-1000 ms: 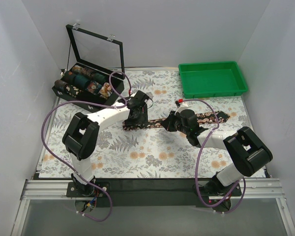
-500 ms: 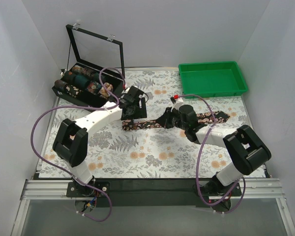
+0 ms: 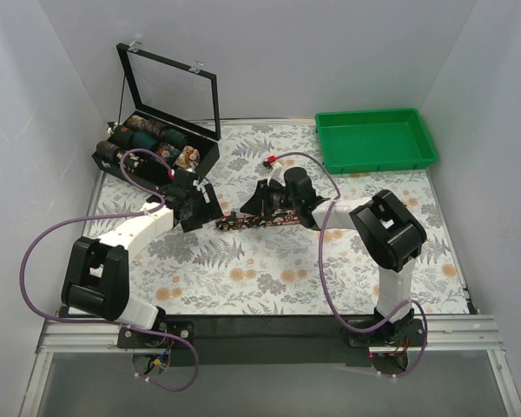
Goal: Roll the ties
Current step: Roll the tie
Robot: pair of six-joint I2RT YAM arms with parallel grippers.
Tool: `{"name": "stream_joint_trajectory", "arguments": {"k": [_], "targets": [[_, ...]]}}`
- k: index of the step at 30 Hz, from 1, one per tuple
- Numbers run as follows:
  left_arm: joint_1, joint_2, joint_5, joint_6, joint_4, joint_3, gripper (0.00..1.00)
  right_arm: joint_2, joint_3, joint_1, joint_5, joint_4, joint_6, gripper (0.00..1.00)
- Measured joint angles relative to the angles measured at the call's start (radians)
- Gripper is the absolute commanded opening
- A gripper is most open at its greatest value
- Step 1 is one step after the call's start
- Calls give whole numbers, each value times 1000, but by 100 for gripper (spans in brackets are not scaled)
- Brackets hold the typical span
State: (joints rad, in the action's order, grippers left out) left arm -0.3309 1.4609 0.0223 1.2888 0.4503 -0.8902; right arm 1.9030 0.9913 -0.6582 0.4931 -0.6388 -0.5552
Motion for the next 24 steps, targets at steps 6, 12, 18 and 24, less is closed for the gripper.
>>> {"name": "stream_joint_trajectory", "arguments": {"k": [6, 12, 18, 24], "targets": [[9, 10, 61, 2, -52, 2, 66, 143, 134, -44, 67, -22, -35, 14], [9, 24, 71, 2, -69, 7, 65, 239, 224, -58, 89, -48, -60, 11], [9, 32, 71, 2, -70, 19, 62, 298, 217, -57, 86, -72, -73, 8], [11, 47, 72, 11, -77, 41, 58, 325, 175, -55, 88, -138, -93, 6]]}}
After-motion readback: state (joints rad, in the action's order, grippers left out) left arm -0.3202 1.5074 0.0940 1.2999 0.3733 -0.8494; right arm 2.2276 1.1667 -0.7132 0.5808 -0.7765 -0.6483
